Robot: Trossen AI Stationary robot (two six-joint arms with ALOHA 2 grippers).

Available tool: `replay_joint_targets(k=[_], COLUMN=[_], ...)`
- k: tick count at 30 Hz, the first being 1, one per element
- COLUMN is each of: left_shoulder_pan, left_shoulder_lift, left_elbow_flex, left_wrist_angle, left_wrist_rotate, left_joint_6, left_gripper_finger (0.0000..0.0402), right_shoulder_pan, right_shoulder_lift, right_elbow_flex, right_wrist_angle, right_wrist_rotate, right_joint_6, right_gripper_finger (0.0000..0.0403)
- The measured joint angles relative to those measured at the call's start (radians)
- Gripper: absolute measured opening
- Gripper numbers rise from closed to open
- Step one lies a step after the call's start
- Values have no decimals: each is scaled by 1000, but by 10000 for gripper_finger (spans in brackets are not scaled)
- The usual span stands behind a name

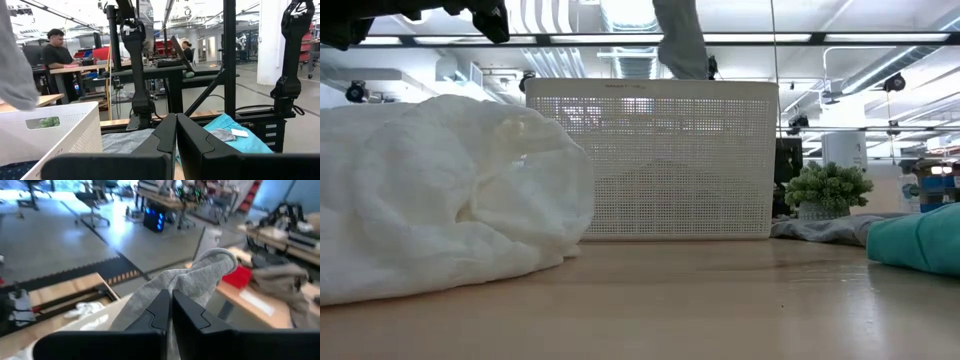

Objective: Sort clothes
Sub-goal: Put the gray sock into the white laundry bin

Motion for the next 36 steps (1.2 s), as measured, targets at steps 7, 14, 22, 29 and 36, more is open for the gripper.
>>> replay_joint_targets(k=[7,14,22,29,36], left_shoulder_pan=[0,0,0,0,0], left_shoulder_lift=[0,0,0,0,0], left_elbow_flex=[0,0,0,0,0], left_wrist_angle=[-8,-16,-18,-22,-22], left_wrist_rotate=[0,0,0,0,0], left_joint_6=[0,0,0,6,7], left_gripper_finger=[0,0,0,0,0], right_shoulder_pan=[-41,-40,-34,5,118], right_shoulder_lift=[79,128,103,49,1], right_elbow_flex=[0,-1,14,74,72], right_wrist_angle=[-90,-120,-179,-406,-686], right_wrist_rotate=[-20,-20,-21,-12,-11], right_joint_6=[-6,-10,5,78,225], right_gripper_finger=[26,117,196,93,11])
